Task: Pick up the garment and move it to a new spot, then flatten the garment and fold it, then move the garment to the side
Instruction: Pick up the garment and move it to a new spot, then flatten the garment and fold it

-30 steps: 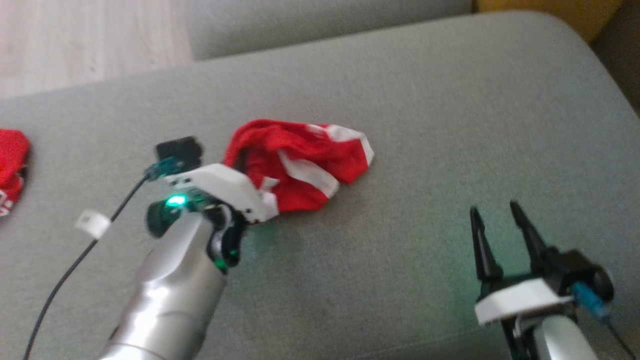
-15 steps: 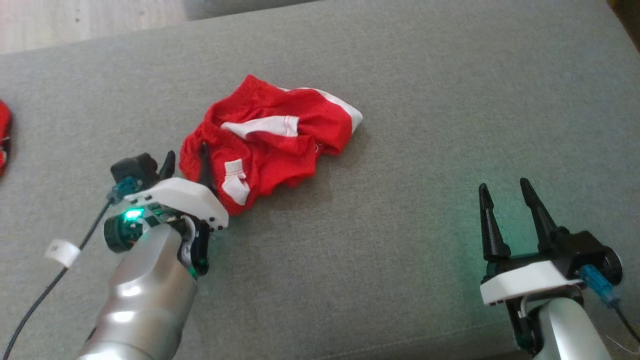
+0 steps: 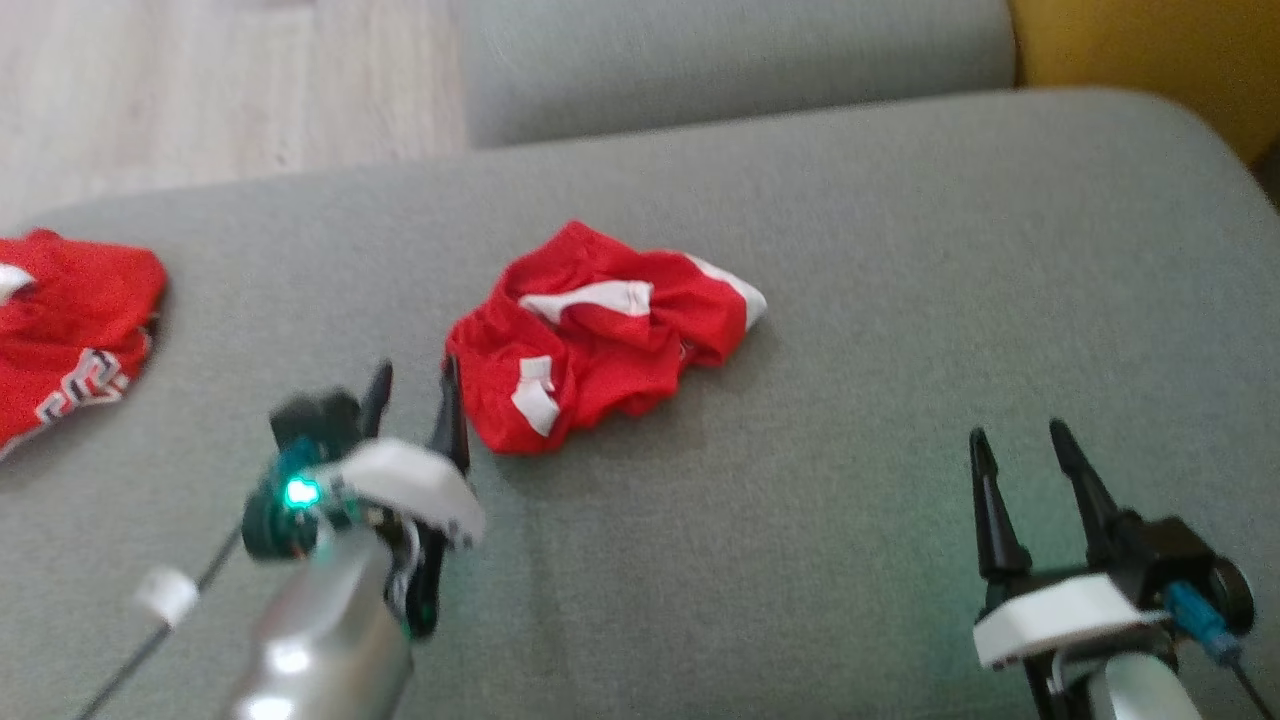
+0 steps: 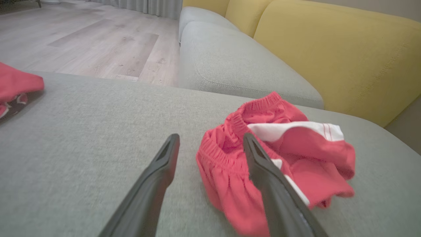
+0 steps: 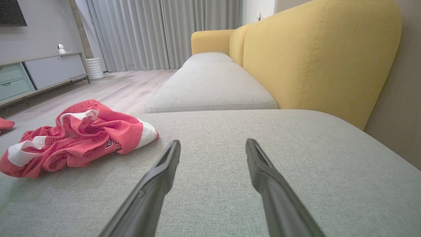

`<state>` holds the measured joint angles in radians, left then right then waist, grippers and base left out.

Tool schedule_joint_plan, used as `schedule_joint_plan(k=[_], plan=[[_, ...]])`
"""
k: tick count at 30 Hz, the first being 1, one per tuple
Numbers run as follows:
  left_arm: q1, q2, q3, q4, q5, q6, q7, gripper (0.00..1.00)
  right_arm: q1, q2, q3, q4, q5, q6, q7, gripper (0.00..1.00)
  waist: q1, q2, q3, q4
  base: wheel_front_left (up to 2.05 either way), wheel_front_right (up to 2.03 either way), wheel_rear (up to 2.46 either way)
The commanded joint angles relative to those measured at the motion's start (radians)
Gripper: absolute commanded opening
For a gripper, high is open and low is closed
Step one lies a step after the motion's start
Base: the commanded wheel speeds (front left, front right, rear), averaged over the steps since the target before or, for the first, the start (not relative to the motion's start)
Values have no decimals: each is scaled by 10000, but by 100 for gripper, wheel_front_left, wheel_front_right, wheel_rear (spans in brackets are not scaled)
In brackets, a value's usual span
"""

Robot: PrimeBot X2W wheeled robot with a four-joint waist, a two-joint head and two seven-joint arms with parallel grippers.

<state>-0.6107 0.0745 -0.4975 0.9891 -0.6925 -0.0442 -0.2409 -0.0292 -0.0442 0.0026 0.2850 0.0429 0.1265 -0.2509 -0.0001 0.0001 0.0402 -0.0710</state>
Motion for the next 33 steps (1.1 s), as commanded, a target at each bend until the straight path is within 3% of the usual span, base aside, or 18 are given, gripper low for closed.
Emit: schedule_joint_plan(k=[1, 18, 26, 33], plan=[[237, 315, 178, -537, 163, 37, -182, 100, -27, -60, 190, -281, -19, 42, -109, 100, 1, -1, -584, 372, 0, 0, 0], [5195, 1027, 1479, -5691, 1659, 1247, -207, 100, 965, -60, 504, -341, 435, 42, -109, 100, 1, -1, -1380, 731, 0, 0, 0], [6421, 935, 1855, -6931, 1908, 1670, -207, 100, 951, -60, 669, -266, 530, 42, -109, 100, 1, -1, -1452, 704, 0, 0, 0], [6729, 946, 1854, -7176, 1999, 1788, -208, 100, 906, -60, 733, -196, 554, 42, -109, 100, 1, -1, -1459, 745, 0, 0, 0]])
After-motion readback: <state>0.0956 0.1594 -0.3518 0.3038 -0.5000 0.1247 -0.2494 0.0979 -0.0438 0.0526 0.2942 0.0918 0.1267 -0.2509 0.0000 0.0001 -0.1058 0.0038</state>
